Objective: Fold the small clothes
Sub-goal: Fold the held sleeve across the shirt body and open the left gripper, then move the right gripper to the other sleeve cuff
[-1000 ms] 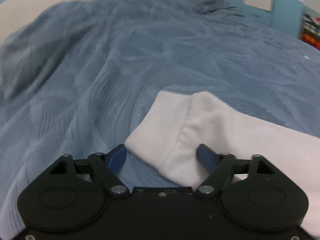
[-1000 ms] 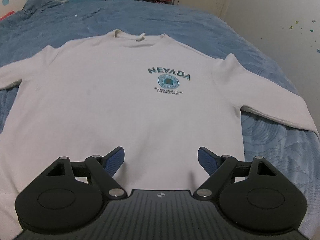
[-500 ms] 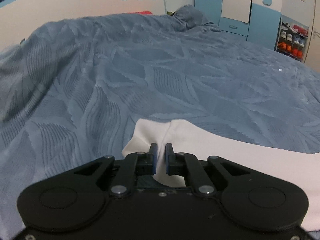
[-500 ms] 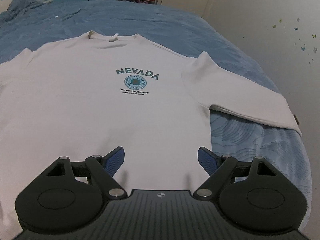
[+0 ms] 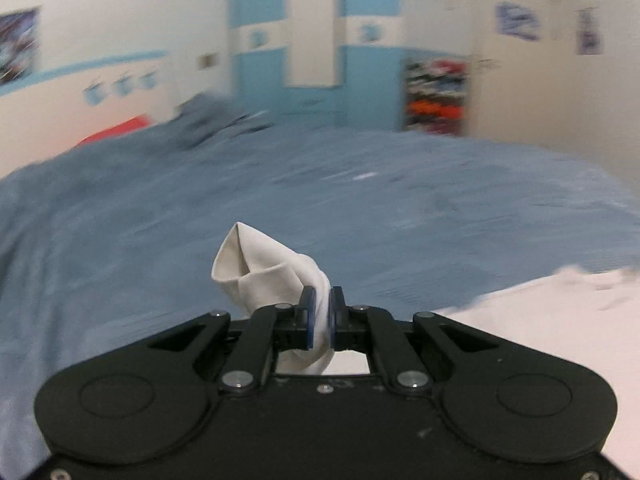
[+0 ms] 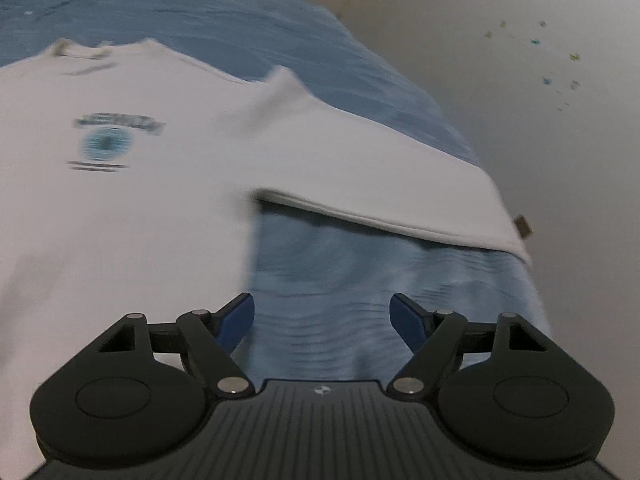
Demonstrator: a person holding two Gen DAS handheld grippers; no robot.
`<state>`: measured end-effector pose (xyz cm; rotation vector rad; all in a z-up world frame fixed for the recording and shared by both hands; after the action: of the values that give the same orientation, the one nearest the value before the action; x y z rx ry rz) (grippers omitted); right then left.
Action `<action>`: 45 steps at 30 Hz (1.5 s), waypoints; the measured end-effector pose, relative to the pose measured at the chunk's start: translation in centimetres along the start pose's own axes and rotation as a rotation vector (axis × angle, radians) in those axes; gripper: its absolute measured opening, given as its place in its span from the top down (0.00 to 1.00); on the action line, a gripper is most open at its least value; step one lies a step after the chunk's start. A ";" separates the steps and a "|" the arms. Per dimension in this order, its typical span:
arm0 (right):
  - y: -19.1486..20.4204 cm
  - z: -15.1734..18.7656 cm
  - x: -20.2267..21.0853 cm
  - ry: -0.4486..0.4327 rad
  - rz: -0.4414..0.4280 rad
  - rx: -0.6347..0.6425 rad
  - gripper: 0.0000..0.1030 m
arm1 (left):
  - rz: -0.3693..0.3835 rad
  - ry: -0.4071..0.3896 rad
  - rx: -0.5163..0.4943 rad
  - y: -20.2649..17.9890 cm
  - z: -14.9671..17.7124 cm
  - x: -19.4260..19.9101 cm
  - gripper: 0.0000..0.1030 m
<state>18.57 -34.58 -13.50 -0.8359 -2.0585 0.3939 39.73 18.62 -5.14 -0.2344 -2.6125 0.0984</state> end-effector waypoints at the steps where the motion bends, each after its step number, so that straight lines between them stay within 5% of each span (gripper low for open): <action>1: -0.8 0.1 -0.6 0.001 0.015 -0.005 0.12 | 0.059 -0.009 -0.006 -3.4 -0.6 -0.2 0.95; 9: -4.3 0.8 -3.8 0.025 -0.004 -0.092 0.11 | 0.542 0.010 -0.092 -29.6 -3.3 -1.4 0.94; 10: -4.8 1.0 -4.3 0.036 -0.009 -0.111 0.11 | 0.613 0.018 -0.094 -31.7 -3.5 -1.0 0.88; 13: -5.3 1.5 -5.2 0.055 -0.025 -0.139 0.11 | 0.754 -0.016 -0.088 -35.3 -3.6 0.5 0.37; 18: -4.9 2.6 -5.6 0.054 -0.026 -0.114 0.11 | 0.657 0.050 -0.151 -32.3 -1.5 -0.3 0.39; 25: -3.8 2.6 -5.2 0.039 -0.076 -0.121 0.11 | 0.376 0.223 -0.250 -17.5 7.5 -0.8 0.39; 32: -0.9 -0.6 -3.1 -0.060 -0.208 -0.120 0.11 | 0.255 0.339 -0.173 -6.2 15.5 -0.6 0.39; 40: 5.7 -6.4 -3.5 -0.097 -0.370 -0.147 0.11 | 0.193 0.378 -0.171 -4.2 15.9 -6.0 0.39; 42: 7.3 -7.5 -4.5 -0.073 -0.341 -0.162 0.11 | 0.201 0.371 -0.165 -3.8 16.1 -5.9 0.39; 43: 7.9 -8.0 -5.2 -0.054 -0.331 -0.174 0.13 | 0.201 0.365 -0.169 -3.2 16.1 -6.0 0.39; 45: 8.7 -8.4 -6.1 -0.035 -0.390 -0.209 0.47 | 0.197 0.353 -0.182 -4.4 16.6 -3.9 0.39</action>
<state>31.52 -32.65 -17.05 -0.5287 -2.2595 -0.0218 34.12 13.12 -20.86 -0.5241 -2.2415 -0.1053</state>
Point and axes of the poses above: each gripper's, at about its wrist camera, not at the fingertips, and x roughly against the way its jaws point, y to its left, z to its underside, the point moved 6 cm from there along -x, roughly the way its jaws point, and after that the axes turned 15 degrees about z, right-handed, at the moved point
